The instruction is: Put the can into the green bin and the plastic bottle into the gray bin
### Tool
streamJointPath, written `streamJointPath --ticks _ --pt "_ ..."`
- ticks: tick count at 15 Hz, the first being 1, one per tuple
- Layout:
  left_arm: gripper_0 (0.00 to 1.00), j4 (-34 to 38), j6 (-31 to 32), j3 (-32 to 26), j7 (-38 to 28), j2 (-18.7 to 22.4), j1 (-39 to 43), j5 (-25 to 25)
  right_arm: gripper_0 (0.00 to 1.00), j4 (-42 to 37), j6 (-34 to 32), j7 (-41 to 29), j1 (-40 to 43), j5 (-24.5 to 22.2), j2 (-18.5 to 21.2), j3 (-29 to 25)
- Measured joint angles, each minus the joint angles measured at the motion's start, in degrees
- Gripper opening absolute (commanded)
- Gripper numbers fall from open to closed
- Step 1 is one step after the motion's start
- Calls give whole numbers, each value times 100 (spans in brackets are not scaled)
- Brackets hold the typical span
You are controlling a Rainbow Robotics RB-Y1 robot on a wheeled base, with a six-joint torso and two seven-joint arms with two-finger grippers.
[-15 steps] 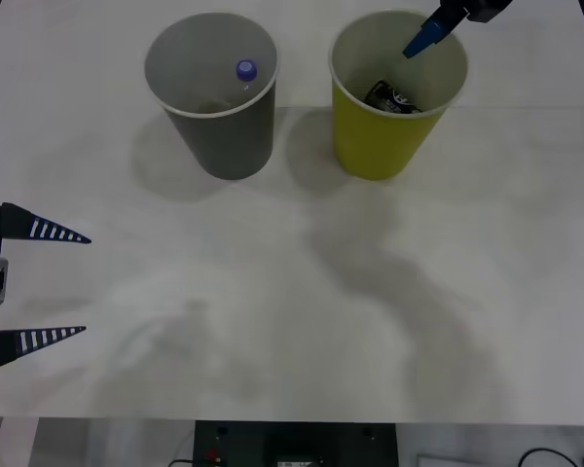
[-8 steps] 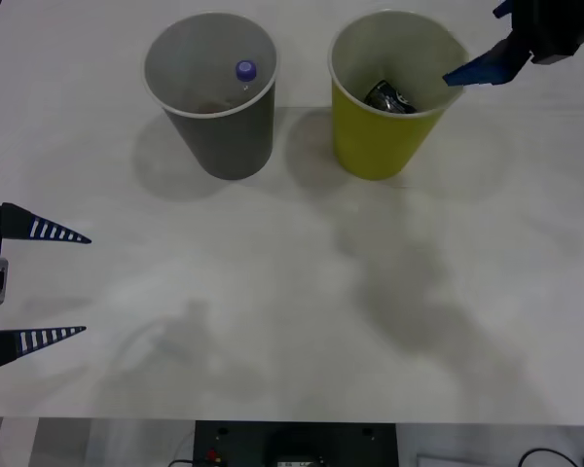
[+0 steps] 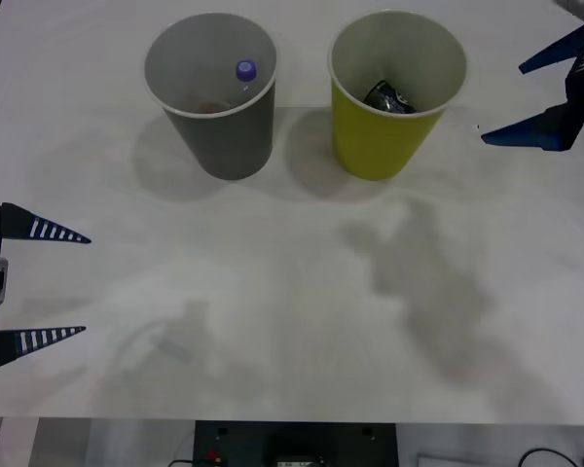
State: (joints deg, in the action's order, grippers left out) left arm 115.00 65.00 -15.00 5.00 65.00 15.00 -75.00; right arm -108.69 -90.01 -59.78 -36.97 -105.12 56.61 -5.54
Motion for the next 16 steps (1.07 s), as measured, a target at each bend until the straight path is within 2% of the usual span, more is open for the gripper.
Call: streamJointPath --ticks 5,10,13,16 --pt "100 0 0 0 0 0 0 0 100 -13 103 1327 992 692 81 -557" --pt "100 0 0 0 0 0 0 0 100 -13 575 2630 2068 1409 229 -909" --pt "100 0 0 0 0 0 0 0 100 -13 768 3367 2645 1703 244 -1081" --pt "100 0 0 0 0 0 0 0 100 -21 868 3924 3068 1792 293 -1175"
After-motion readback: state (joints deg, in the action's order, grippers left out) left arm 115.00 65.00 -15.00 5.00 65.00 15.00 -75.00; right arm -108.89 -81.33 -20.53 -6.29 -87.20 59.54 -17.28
